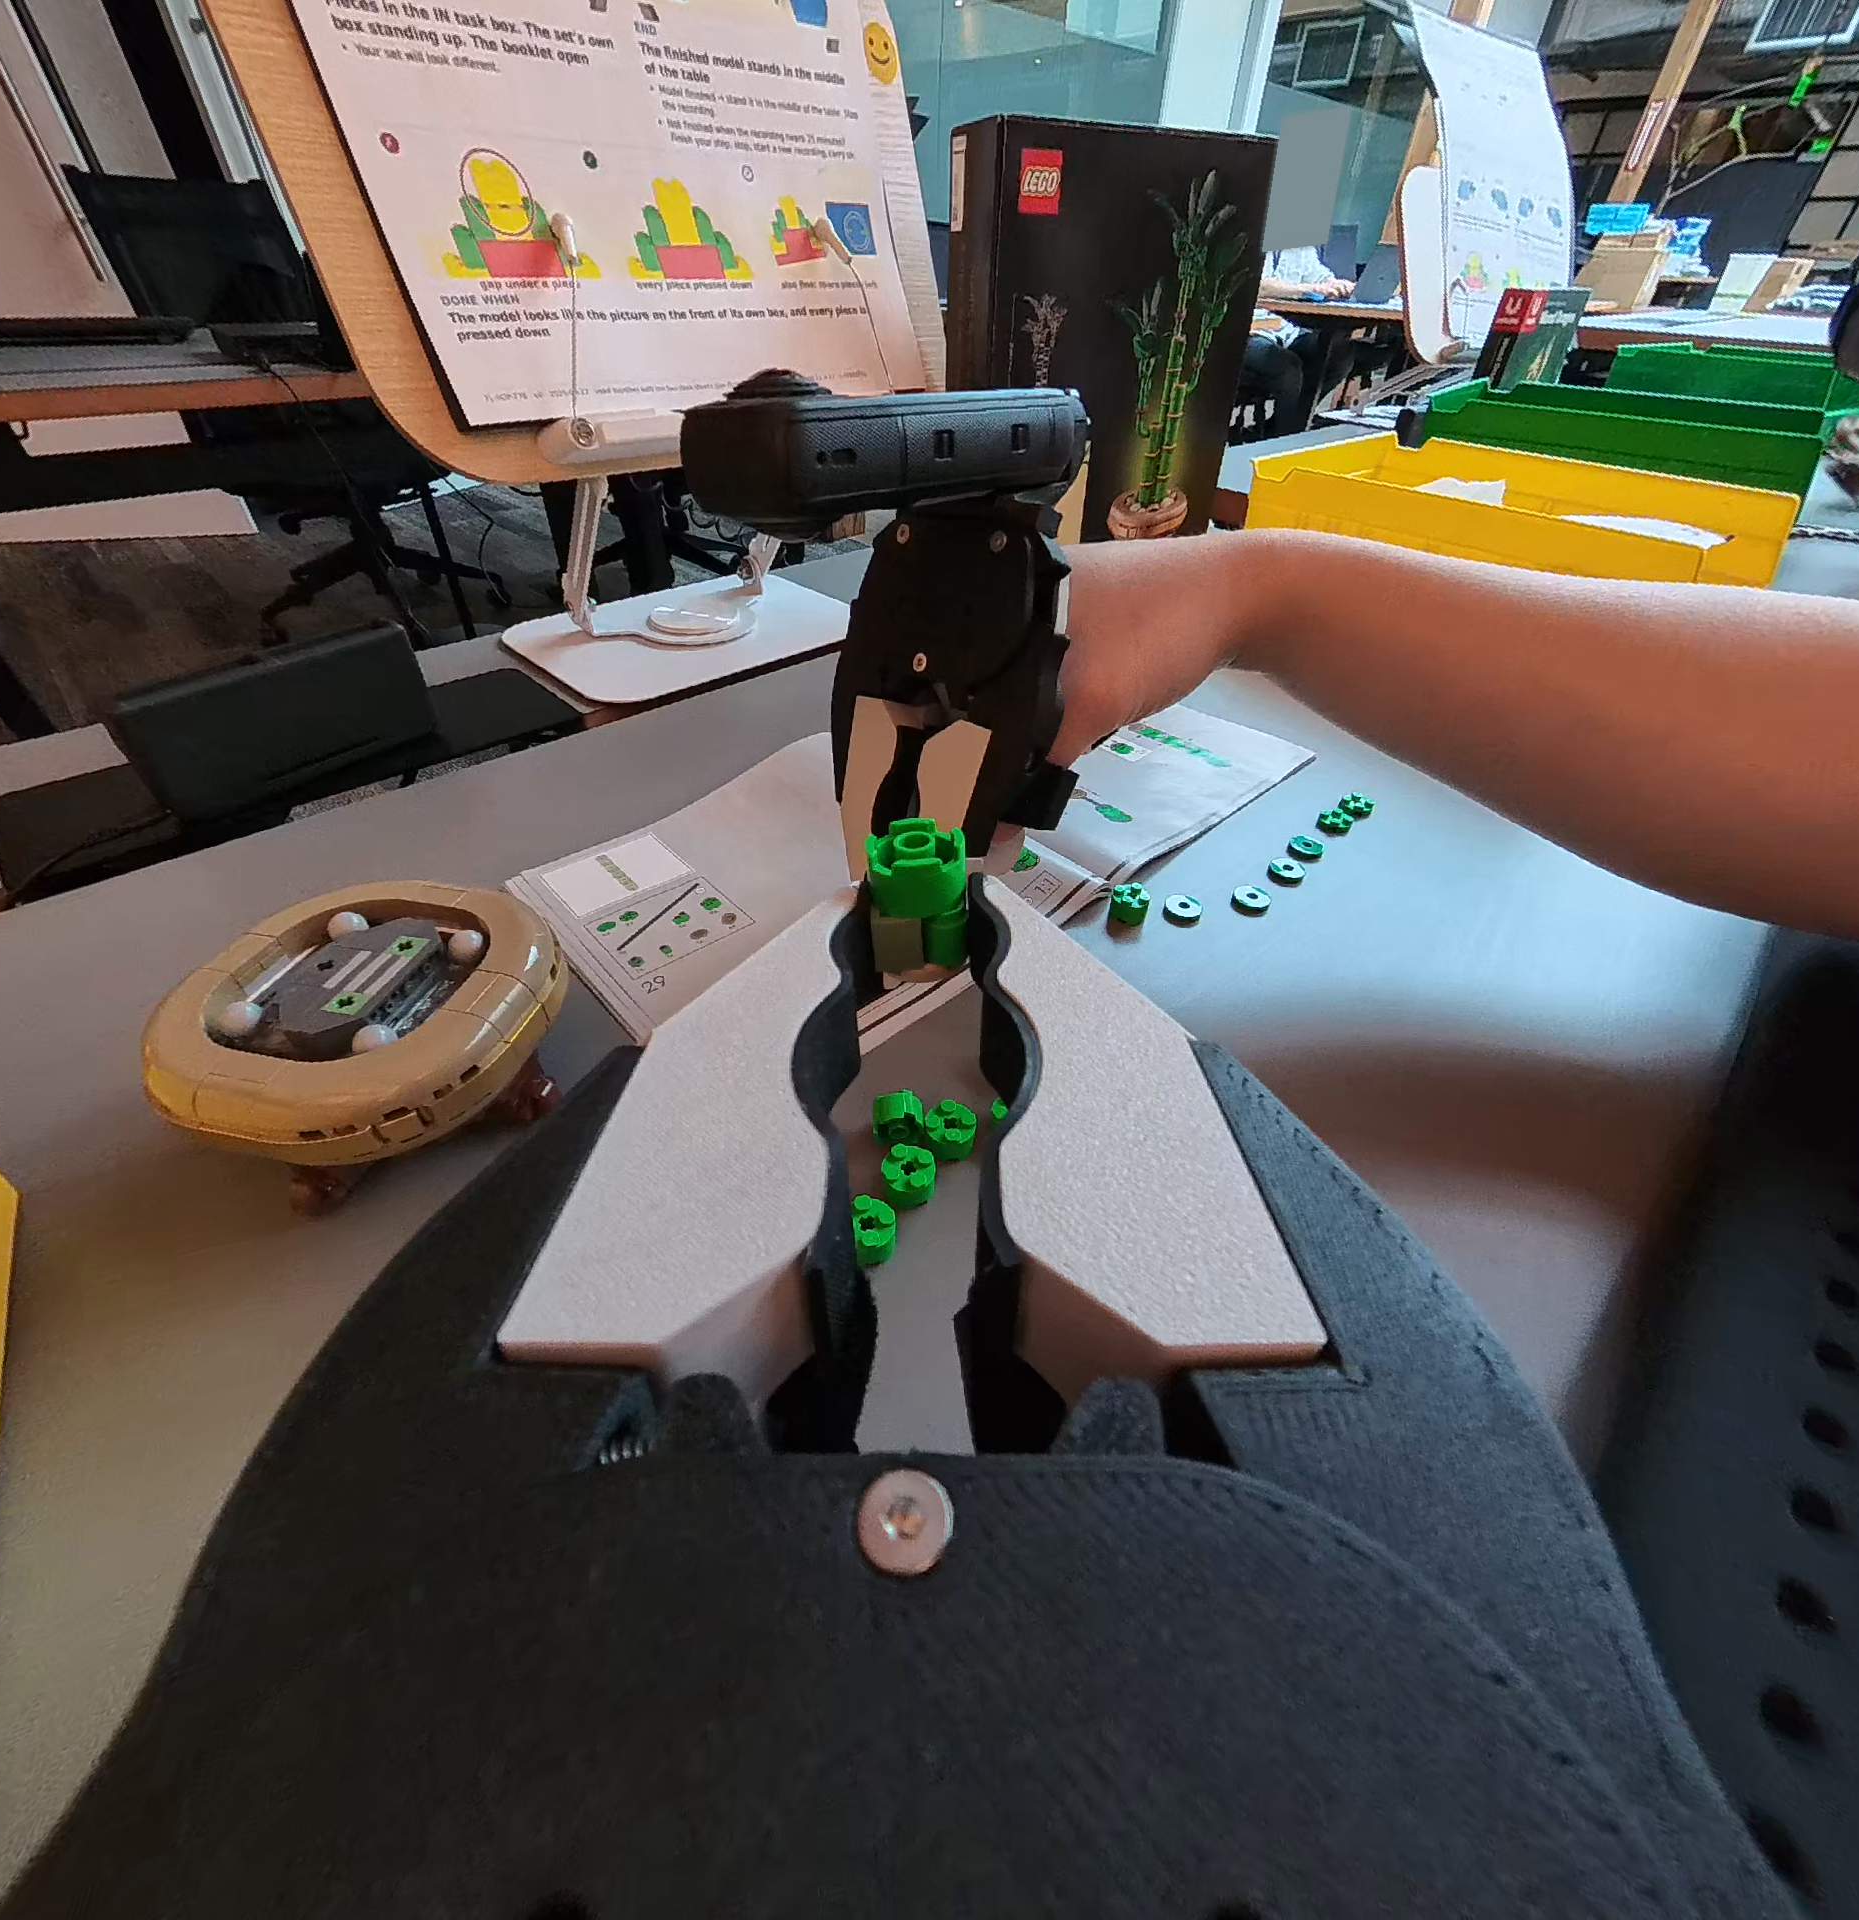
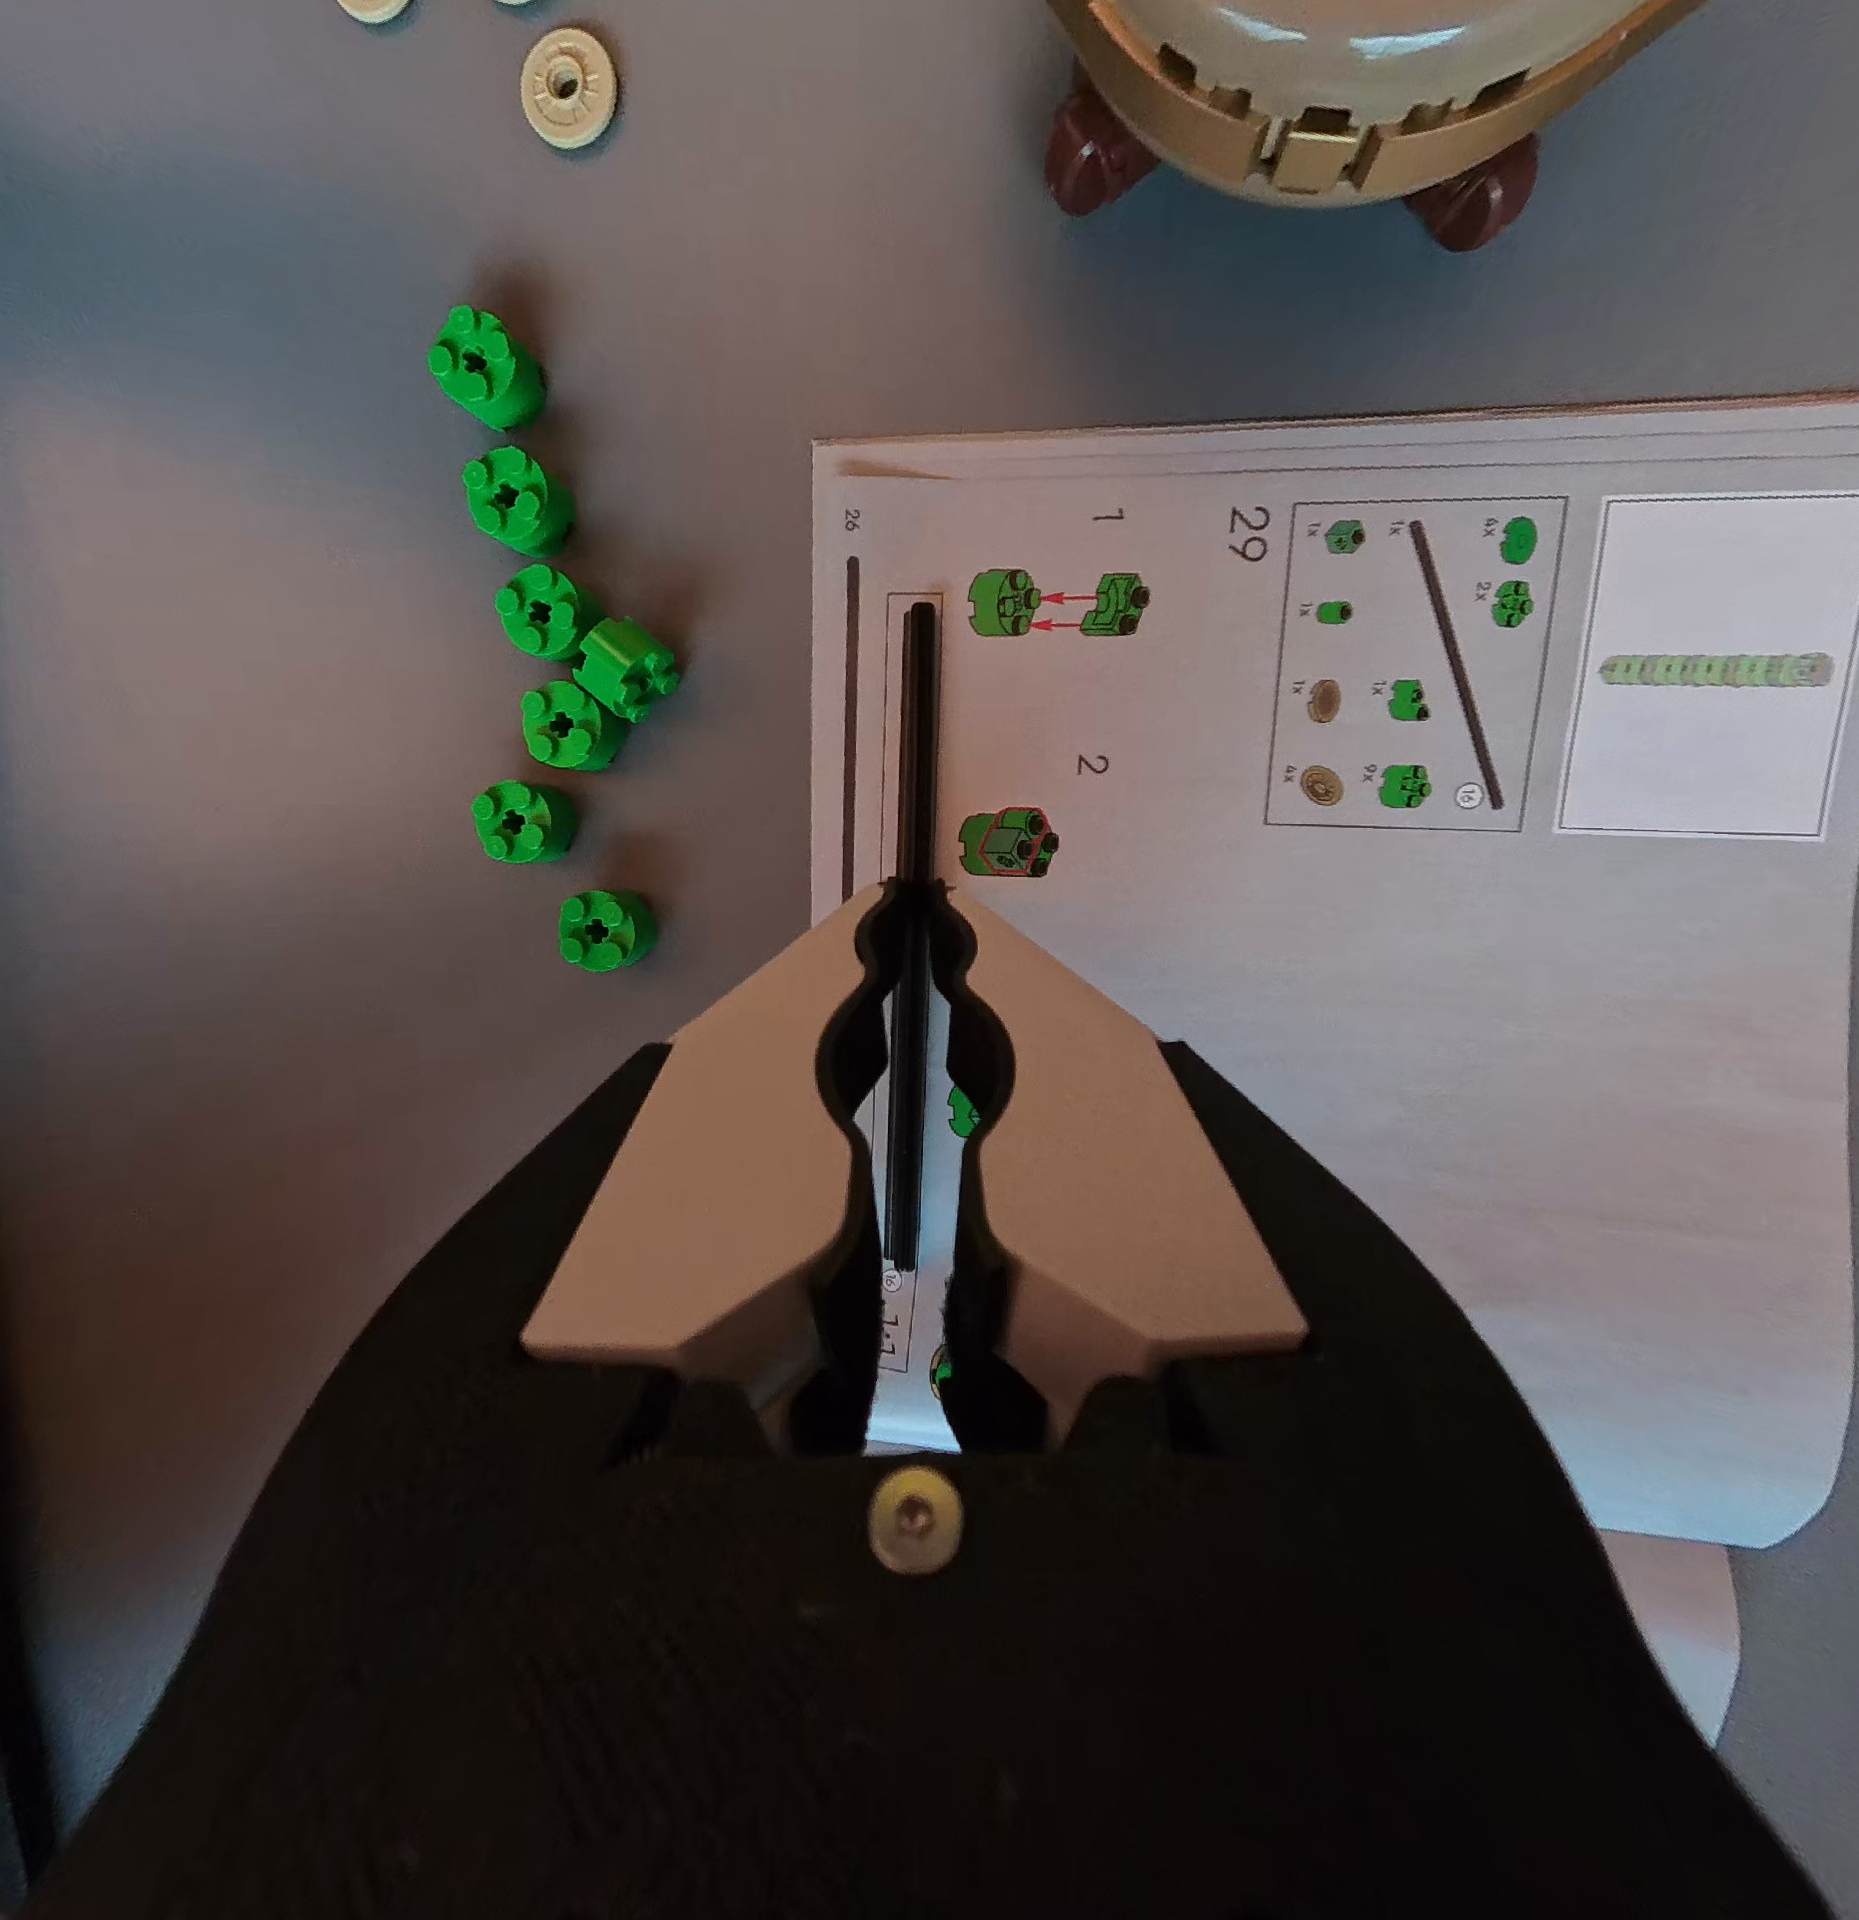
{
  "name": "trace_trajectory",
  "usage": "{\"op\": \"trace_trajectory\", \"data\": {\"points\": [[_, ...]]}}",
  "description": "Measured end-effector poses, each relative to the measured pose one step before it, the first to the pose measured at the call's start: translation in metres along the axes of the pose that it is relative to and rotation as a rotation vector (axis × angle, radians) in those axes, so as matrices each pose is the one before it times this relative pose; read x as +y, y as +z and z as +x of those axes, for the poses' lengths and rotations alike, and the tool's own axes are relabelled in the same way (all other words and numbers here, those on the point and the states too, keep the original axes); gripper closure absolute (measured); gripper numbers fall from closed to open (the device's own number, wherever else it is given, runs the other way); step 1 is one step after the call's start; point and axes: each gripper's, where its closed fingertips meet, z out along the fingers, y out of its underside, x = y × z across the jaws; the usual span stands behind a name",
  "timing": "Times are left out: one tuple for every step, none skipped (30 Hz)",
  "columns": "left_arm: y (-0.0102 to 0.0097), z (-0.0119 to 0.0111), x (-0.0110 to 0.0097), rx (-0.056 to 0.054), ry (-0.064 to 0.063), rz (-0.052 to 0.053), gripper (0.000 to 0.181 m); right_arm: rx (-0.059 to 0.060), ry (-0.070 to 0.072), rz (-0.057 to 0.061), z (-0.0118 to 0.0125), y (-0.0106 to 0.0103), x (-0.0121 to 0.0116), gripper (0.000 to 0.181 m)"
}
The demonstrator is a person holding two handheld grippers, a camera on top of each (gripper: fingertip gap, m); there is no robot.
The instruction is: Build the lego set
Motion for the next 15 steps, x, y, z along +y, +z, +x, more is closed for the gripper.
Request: {"op": "trace_trajectory", "data": {"points": [[0.00004,0.00009,-0.00006,0.0004,0.0006,-0.0003,0.166,0.0012,-0.0011,-0.0021,0.00005,0.00014,-0.00001,0.178],[-0.00011,0.00010,-0.00016,-0.0001,0.0005,0.0006,0.166,0.0033,-0.0031,-0.0032,-0.00003,0.00007,0.00005,0.178],[-0.00007,-0.00010,-0.00024,-0.0006,0.0004,0.0012,0.166,0.0061,-0.0077,-0.0038,0.00006,0.00002,-0.00017,0.178],[-0.00020,-0.00018,-0.00013,-0.0005,-0.0004,0.0012,0.166,0.0079,-0.0123,-0.0036,0.00005,0.00013,-0.00005,0.178],[-0.00008,-0.00015,-0.00024,0.0001,-0.0015,0.0011,0.166,0.0069,-0.0098,-0.0013,-0.00018,-0.00021,-0.00006,0.178],[-0.00026,-0.00003,-0.00028,0.0005,-0.0015,0.0016,0.166,0.0030,-0.0043,0.0077,-0.00099,-0.00167,-0.00141,0.178],[-0.00023,-0.00006,-0.00044,-0.0002,-0.0003,0.0021,0.166,0.0032,0.0027,0.0241,-0.00144,-0.00429,-0.00385,0.178],[-0.00021,-0.00003,-0.00035,-0.0007,0.0003,0.0021,0.166,0.0069,0.0054,0.0284,-0.00184,-0.00734,-0.00494,0.178],[-0.00017,-0.00001,-0.00031,-0.0003,-0.0002,0.0018,0.166,0.0139,0.0025,0.0276,-0.00225,-0.00971,-0.00491,0.179],[-0.00008,0.00001,-0.00024,0.0005,-0.0010,0.0011,0.166,0.0171,0.0002,0.0186,-0.00328,-0.01045,-0.00349,0.179],[0.00008,0.00003,-0.00017,0.0004,-0.0007,0.0004,0.166,0.0185,-0.0014,0.0010,-0.00406,-0.01002,-0.00026,0.179],[-0.00003,-0.00016,-0.00031,-0.0015,0.0005,0.0008,0.166,0.0094,-0.0039,-0.0095,-0.00638,-0.00872,0.00220,0.179],[-0.00037,-0.00038,-0.00066,-0.0039,0.0020,0.0031,0.166,0.0066,-0.0095,-0.0075,-0.00763,-0.00746,0.00321,0.179],[-0.00063,-0.00042,-0.00106,-0.0042,0.0022,0.0057,0.166,0.0023,-0.0074,-0.0085,-0.00839,-0.00598,0.00456,0.179],[-0.00067,-0.00015,-0.00112,-0.0017,0.0001,0.0061,0.166,-0.0131,-0.0047,-0.0104,-0.01050,-0.00438,0.00579,0.179]]}}
